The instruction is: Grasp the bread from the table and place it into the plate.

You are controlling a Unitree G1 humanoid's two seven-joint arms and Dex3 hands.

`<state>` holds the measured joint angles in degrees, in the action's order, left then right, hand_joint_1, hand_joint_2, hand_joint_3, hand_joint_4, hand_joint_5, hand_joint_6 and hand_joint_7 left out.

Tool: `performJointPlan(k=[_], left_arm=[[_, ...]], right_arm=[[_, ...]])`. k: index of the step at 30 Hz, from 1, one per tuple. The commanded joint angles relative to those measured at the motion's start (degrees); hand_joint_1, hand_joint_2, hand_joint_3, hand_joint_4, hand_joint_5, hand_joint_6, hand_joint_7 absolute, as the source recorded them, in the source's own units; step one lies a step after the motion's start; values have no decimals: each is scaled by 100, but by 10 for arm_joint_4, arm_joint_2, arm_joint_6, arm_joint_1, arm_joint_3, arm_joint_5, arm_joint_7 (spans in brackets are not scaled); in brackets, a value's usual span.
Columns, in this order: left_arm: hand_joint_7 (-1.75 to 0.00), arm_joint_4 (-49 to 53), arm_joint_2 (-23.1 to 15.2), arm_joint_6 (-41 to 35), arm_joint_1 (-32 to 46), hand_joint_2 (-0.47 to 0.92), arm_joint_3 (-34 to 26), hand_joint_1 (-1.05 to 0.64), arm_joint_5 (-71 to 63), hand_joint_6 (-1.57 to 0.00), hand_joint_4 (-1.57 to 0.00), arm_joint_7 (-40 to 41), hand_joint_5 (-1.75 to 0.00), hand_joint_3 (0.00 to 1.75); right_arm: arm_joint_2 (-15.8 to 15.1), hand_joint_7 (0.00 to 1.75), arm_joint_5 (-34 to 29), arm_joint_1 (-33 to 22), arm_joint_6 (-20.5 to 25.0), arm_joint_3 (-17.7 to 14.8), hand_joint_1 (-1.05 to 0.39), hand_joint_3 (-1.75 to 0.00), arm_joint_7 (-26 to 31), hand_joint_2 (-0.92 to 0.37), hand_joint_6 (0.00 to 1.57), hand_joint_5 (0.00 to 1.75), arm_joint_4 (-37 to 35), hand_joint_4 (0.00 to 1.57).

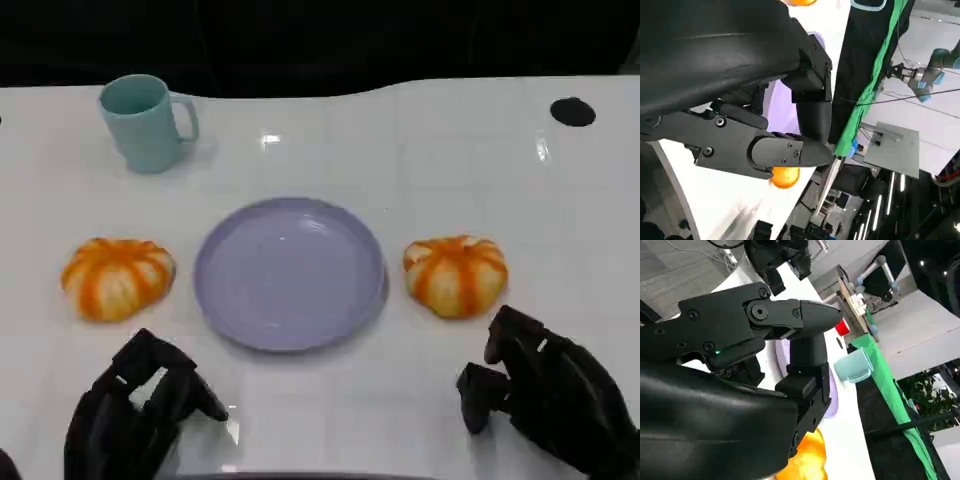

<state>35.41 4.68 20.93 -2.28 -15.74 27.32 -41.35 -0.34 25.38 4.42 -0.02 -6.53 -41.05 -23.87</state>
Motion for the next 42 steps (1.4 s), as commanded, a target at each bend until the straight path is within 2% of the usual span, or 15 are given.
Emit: performJointPlan(k=[1, 35, 38, 40, 42], left_arm=[[-151, -1, -7, 4, 2, 92, -2, -56, -3, -51, -61, 9, -175, 26], [-153, 7, -7, 1, -4, 92, -8, -54, 7, -49, -61, 0, -175, 24], [-152, 6, -6, 3, -2, 92, -6, -54, 2, -49, -61, 4, -175, 24], [-152, 6, -8, 4, -3, 92, -4, -55, -2, -49, -61, 6, -175, 25], [-152, 4, -8, 3, -3, 92, -3, -55, -4, -50, -61, 8, -175, 25]], right_arm=[[-8, 175, 1, 2, -6, -7, -49, -38, 0, -92, 63, 175, 2, 87], [-5, 175, -1, 10, -22, -8, -50, -38, 2, -92, 63, 175, -12, 86], [-6, 175, -9, 10, -37, -7, -50, -38, 9, -92, 63, 175, -7, 86], [-9, 175, -37, 8, -69, -2, -49, -37, 30, -92, 60, 175, 1, 83], [-18, 174, -79, 10, -128, 5, -50, -37, 46, -92, 56, 175, 3, 78]])
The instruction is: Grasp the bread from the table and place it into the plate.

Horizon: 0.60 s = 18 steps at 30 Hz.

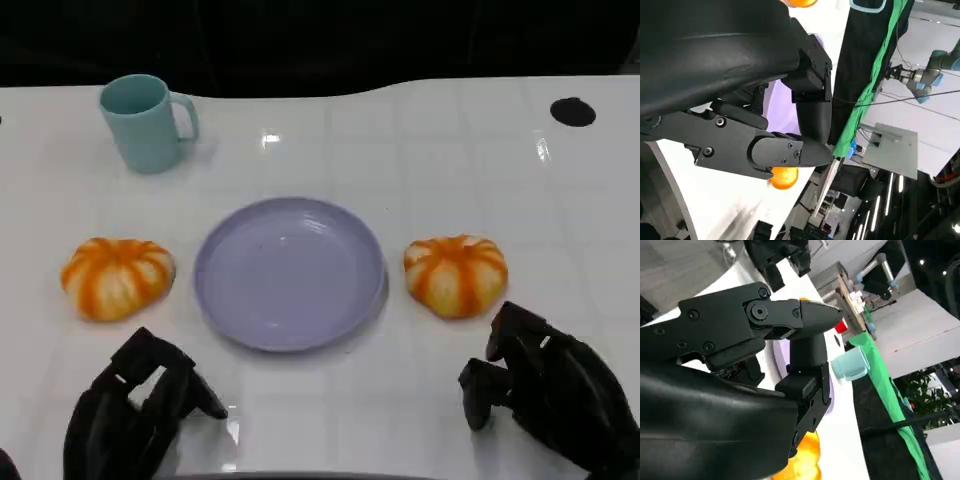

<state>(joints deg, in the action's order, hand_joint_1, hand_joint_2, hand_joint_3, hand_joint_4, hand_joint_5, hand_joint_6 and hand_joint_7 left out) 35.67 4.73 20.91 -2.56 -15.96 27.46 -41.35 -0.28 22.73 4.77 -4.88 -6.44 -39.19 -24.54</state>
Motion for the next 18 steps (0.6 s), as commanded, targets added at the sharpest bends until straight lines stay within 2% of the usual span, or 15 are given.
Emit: performJointPlan(k=[1, 2, 3, 4, 5, 7, 9, 10, 11, 12, 13, 15, 18], left_arm=[[-152, 1, -8, 3, -1, 92, 0, -55, -6, -50, -62, 10, -175, 25], [-152, 2, -8, 3, -1, 92, -1, -55, -4, -51, -62, 8, -175, 24], [-151, 2, -7, 2, -1, 92, -1, -55, -3, -50, -61, 7, -175, 24], [-151, 3, -7, 2, -1, 92, -1, -55, -3, -50, -61, 7, -175, 24], [-151, 3, -6, 2, -1, 92, -1, -55, -2, -51, -61, 7, -175, 24], [-151, 4, -3, 4, -1, 92, -2, -54, 0, -50, -61, 6, -175, 24], [-151, 6, -2, 5, -2, 92, -3, -54, 1, -50, -61, 4, -175, 24], [-151, 6, -2, 6, -2, 92, -2, -54, 0, -50, -61, 3, -175, 25], [-151, 7, -2, 7, -2, 92, -2, -54, 0, -49, -61, 2, -175, 25], [-151, 8, -2, 8, -2, 92, -2, -54, 0, -49, -61, 1, -175, 26], [-151, 8, -2, 8, -3, 92, -2, -54, 0, -49, -61, 1, -175, 26], [-151, 10, -2, 2, -4, 92, -4, -54, 5, -50, -61, -3, -175, 24], [-150, 8, -3, -1, -3, 92, -3, -54, 5, -50, -61, -2, -175, 24]], right_arm=[[-22, 167, -65, 8, -100, 7, -52, -37, 32, -92, 53, 175, 8, 72], [-30, 160, -80, 10, -115, 10, -52, -36, 35, -92, 51, 174, 9, 68], [-37, 146, -91, 12, -124, 13, -53, -34, 37, -92, 52, 173, 12, 62], [-42, 123, -97, 13, -130, 15, -52, -30, 39, -92, 56, 166, 13, 58], [-52, 110, -111, 15, -143, 18, -52, -28, 42, -92, 56, 159, 16, 54], [-69, 68, -138, 19, -171, 25, -49, -21, 51, -92, 57, 129, 19, 49], [-83, 54, -162, 21, -196, 30, -48, -19, 63, -92, 59, 118, 23, 49], [-89, 36, -173, 22, -209, 32, -51, -16, 70, -92, 57, 91, 25, 50], [-97, 29, -187, 23, -221, 34, -51, -15, 79, -92, 58, 81, 30, 52], [-104, 17, -202, 25, -229, 35, -54, -14, 89, -92, 58, 62, 34, 52], [-109, 11, -210, 25, -234, 37, -55, -12, 97, -92, 57, 51, 36, 52], [-133, 3, -267, 34, -264, 43, -58, -13, 133, -92, 52, 37, 41, 46], [-155, 0, -308, 45, -292, 49, -56, -10, 166, -92, 43, 21, 40, 39]])
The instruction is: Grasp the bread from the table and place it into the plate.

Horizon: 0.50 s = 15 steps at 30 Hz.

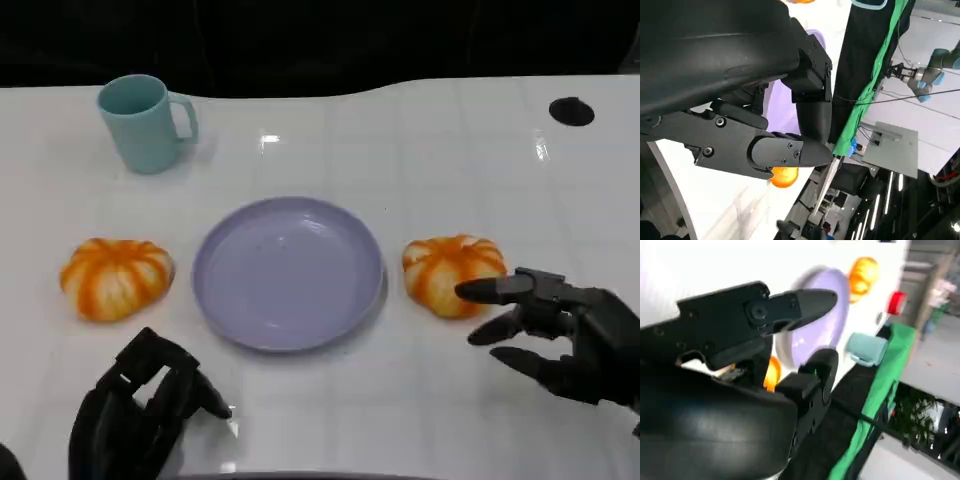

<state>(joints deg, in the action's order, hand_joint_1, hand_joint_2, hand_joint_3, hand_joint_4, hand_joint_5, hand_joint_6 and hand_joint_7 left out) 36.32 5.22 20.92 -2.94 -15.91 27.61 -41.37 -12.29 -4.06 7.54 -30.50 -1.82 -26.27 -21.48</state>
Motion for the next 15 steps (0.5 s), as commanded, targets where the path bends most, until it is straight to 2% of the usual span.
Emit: performJointPlan(k=[1, 4, 7, 10, 15], left_arm=[[-150, 2, -9, 0, 0, 92, -3, -54, 2, -50, -61, -1, -175, 24], [-150, 2, -10, 0, 0, 92, -3, -54, 2, -51, -61, -1, -175, 24], [-150, 3, -10, -2, -1, 92, -4, -54, 5, -51, -62, -2, -175, 25], [-150, 3, -10, 0, 0, 92, -4, -55, 1, -51, -62, 1, -175, 24], [-150, 3, -11, 2, 0, 92, -3, -55, -2, -51, -62, 2, -175, 24]], right_arm=[[-42, 0, -53, 23, -51, 4, -56, -9, 49, -92, 41, 19, 3, 37], [-66, 0, -116, 42, -86, 14, -58, -7, 98, -92, 33, 13, -14, 32], [-87, 0, -182, 56, -96, 27, -59, -4, 150, -92, 30, 8, -17, 26], [-106, 0, -252, 73, -91, 46, -57, -1, 202, -89, 29, 5, -18, 24], [-127, 0, -333, 102, -73, 85, -56, 0, 265, -87, 22, 1, -34, 19]])
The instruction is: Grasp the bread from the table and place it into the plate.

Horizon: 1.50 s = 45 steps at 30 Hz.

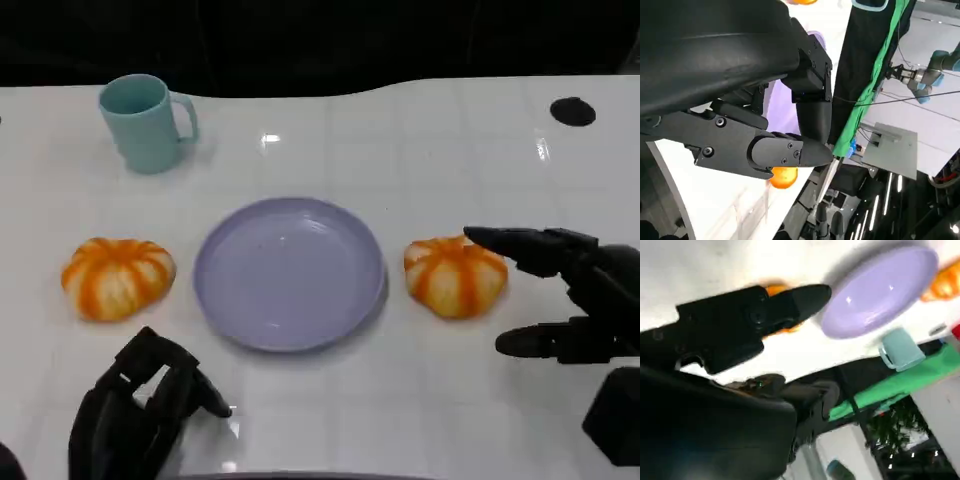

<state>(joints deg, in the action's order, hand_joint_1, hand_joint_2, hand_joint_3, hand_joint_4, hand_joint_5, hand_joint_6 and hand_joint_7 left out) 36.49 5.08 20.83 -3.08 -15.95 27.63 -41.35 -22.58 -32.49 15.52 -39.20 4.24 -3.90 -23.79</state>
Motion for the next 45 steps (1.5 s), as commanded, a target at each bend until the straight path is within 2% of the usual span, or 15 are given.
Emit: performJointPlan(k=[1, 7, 14, 22, 27, 31, 35, 40, 44, 45], left_arm=[[-150, 2, -10, 3, 1, 92, -3, -55, -2, -51, -62, 1, -175, 24], [-151, -2, -7, 1, 5, 92, -3, -55, 1, -50, -61, 4, -175, 24], [-152, -1, -6, 1, 5, 92, -4, -55, 4, -49, -61, -2, -175, 24], [-151, -6, -8, 0, 9, 92, -3, -54, 3, -50, -61, -3, -175, 25], [-150, -11, -7, -3, 13, 92, -1, -54, 2, -50, -61, 2, -175, 25], [-149, -17, -3, -5, 18, 92, -2, -54, 5, -51, -61, 2, -175, 25], [-149, -18, -3, -4, 19, 92, -2, -53, 6, -51, -60, 1, -175, 25], [-148, -27, -2, 0, 27, 92, 2, -52, 4, -51, -60, -2, -175, 27], [-147, -35, 1, -1, 33, 92, 3, -51, 7, -50, -59, -3, -175, 28], [-147, -35, 1, -1, 33, 92, 3, -51, 7, -50, -59, -4, -175, 28]], right_arm=[[-26, 0, -59, 27, 19, 31, -56, 0, 49, -87, 22, 1, -14, 18], [-28, 0, -141, 75, 65, 94, -54, 0, 106, -83, 22, 1, -58, 19], [-15, 1, -192, 140, 104, 166, -56, 0, 171, -83, 25, 1, -145, 22], [25, 1, -219, 220, 147, 239, -58, 0, 228, -84, 26, 2, -278, 24], [53, 1, -219, 258, 162, 271, -58, 0, 252, -84, 27, 1, -355, 25], [83, 0, -218, 285, 189, 294, -59, -1, 249, -85, 24, 1, -414, 25], [92, 1, -213, 296, 195, 309, -59, 0, 258, -85, 25, 1, -438, 26], [121, 0, -217, 308, 237, 332, -60, -1, 248, -89, 25, 1, -479, 26], [129, 2, -202, 307, 239, 330, -55, -1, 250, -91, 31, 4, -502, 35], [129, 3, -193, 305, 236, 325, -49, -1, 252, -91, 37, 4, -505, 42]])
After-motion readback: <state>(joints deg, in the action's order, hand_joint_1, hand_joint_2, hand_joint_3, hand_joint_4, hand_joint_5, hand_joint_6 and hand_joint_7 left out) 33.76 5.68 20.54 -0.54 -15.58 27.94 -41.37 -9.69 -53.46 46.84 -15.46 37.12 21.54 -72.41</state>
